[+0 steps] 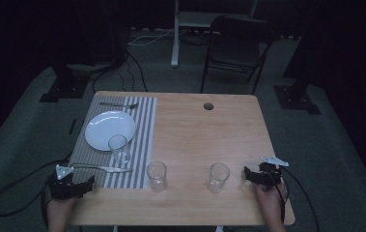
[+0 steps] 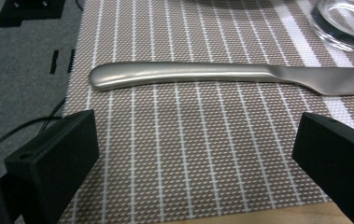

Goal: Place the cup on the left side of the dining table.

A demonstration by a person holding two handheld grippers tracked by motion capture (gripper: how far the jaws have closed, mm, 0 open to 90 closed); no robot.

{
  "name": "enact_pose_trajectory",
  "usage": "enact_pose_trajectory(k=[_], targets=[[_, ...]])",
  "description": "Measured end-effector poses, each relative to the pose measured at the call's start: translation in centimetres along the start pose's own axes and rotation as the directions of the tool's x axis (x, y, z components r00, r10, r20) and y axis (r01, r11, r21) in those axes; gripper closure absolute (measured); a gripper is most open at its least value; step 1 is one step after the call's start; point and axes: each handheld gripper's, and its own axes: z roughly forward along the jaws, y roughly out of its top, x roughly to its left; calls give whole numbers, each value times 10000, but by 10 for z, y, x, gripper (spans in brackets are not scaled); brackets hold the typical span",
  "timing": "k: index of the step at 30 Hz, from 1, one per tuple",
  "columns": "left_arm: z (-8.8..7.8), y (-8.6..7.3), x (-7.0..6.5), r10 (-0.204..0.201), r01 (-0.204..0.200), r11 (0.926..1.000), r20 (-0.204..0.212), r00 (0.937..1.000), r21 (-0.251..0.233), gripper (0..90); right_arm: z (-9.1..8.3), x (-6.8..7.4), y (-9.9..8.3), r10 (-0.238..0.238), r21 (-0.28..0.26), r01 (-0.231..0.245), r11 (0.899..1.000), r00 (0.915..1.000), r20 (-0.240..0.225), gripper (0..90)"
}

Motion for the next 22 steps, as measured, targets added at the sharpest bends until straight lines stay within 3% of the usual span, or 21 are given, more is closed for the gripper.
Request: enact_pose_trajectory(k=[4, 7, 13, 22], targets=[[4, 2, -2, 177, -175, 9987, -45, 9998, 471, 12, 0, 0, 0, 1, 0, -1, 10000, 10000, 2, 123], [4, 2, -2, 110, -108, 9990, -53, 9999, 436, 12, 0, 0, 0, 2, 0, -2, 10000, 10000, 1, 123], [5, 3, -7, -261, 283, 9985, -472, 9985, 467, 11, 0, 0, 0, -1, 1, 1, 10000, 10000, 0, 123], [5, 3, -8, -285, 307, 9986, -504, 9983, 437, 11, 0, 0, 0, -8, -4, 8, 10000, 10000, 0, 123]])
